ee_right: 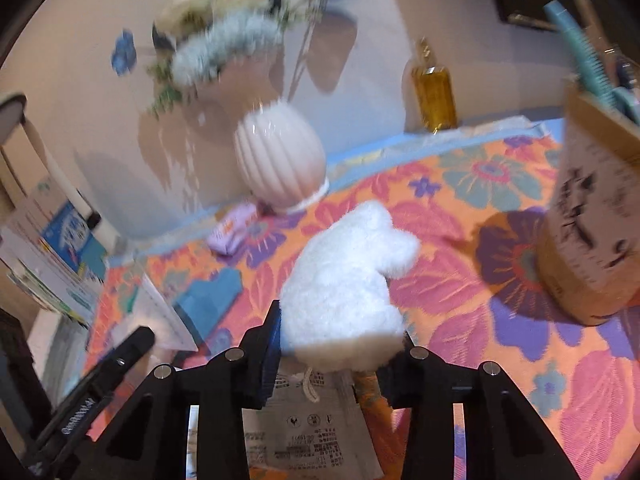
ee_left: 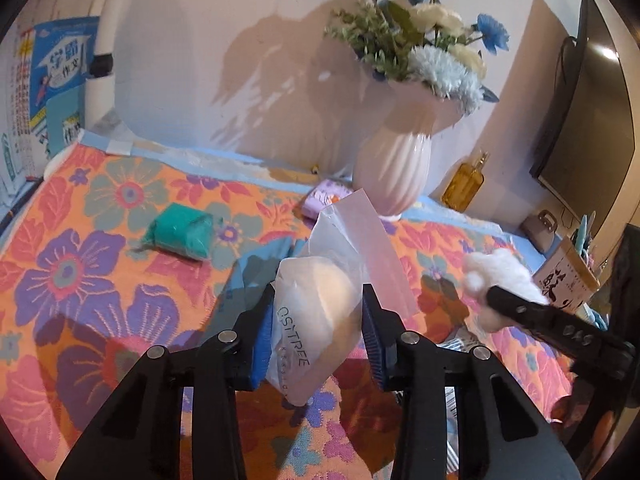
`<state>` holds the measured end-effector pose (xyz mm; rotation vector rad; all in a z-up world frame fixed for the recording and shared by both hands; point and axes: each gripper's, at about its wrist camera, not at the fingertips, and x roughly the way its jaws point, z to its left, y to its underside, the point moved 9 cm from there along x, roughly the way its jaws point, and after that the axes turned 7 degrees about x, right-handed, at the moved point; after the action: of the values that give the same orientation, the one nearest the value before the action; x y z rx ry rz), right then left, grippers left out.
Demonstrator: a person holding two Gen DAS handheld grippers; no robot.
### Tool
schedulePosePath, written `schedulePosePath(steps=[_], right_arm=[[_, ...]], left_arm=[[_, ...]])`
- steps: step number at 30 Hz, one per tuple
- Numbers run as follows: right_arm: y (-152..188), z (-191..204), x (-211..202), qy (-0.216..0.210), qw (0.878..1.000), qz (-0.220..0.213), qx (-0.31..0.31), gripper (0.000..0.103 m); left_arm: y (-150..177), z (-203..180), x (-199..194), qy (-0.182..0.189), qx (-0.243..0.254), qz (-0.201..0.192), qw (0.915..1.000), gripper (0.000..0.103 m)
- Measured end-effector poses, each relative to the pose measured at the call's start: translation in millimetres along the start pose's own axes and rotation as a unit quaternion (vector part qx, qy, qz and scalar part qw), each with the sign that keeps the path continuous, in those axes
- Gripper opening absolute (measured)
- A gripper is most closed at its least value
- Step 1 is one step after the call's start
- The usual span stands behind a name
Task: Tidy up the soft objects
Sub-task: 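Close left tool on clear bag while right tool grasps white fluffy plush, then carry clear bag and white plush to glass bowl and open both tools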
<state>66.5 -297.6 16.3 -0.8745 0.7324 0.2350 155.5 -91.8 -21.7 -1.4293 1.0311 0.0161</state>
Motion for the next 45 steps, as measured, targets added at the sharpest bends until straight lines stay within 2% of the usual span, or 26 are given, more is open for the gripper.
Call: schedulePosePath(steps=[4, 8, 14, 19, 23, 26, 30, 33, 36, 41, 42, 43, 44, 45], right_arm=[[-12, -2, -29, -0.001, 1.000, -0.023, 0.000, 0.039], [-24, 2, -64, -0.008, 0.999, -0.049, 0.007, 0.039], [-43, 6, -130, -0.009, 0.994, -0.105, -0.005, 0.039], [-60, -26, -187, 0.014, 0.988, -0.151, 0.009, 0.039], [-72, -74, -222, 0.044, 0.982, -0.178, 0.049, 0.039], [-81, -125, -244, 0.078, 0.974, -0.195, 0.091, 0.039], [-86, -191, -262, 0.110, 0.961, -0.204, 0.149, 0.039], [-82, -236, -262, 0.127, 0.953, -0.194, 0.194, 0.039], [-75, -275, -254, 0.139, 0.948, -0.173, 0.230, 0.039], [-68, -299, -243, 0.140, 0.948, -0.149, 0.245, 0.042], [-67, -300, -241, 0.140, 0.948, -0.145, 0.246, 0.044], [-66, -302, -236, 0.136, 0.949, -0.137, 0.249, 0.055], [-65, -302, -233, 0.129, 0.950, -0.131, 0.254, 0.069], [-63, -303, -229, 0.118, 0.950, -0.125, 0.261, 0.072]], left_arm=[[-18, -15, -27, 0.009, 0.000, -0.029, 0.9995, 0.036], [-41, -48, -64, 0.025, 0.020, -0.066, 0.9973, 0.036], [-66, -120, -111, 0.066, 0.060, -0.108, 0.9902, 0.036], [-74, -199, -132, 0.120, 0.087, -0.132, 0.9801, 0.036], [-72, -266, -125, 0.165, 0.120, -0.120, 0.9717, 0.036], [-66, -314, -113, 0.198, 0.136, -0.101, 0.9654, 0.036], [-41, -371, -76, 0.229, 0.150, -0.053, 0.9604, 0.036], [-18, -399, -49, 0.242, 0.161, -0.018, 0.9567, 0.036], [0, -421, -25, 0.238, 0.185, 0.005, 0.9535, 0.036], [14, -434, -7, 0.240, 0.202, 0.025, 0.9492, 0.038], [16, -434, -4, 0.238, 0.204, 0.029, 0.9492, 0.045], [19, -438, -4, 0.234, 0.206, 0.031, 0.9498, 0.048], [20, -438, -3, 0.231, 0.206, 0.030, 0.9503, 0.059], [22, -437, -3, 0.230, 0.208, 0.028, 0.9503, 0.078]])
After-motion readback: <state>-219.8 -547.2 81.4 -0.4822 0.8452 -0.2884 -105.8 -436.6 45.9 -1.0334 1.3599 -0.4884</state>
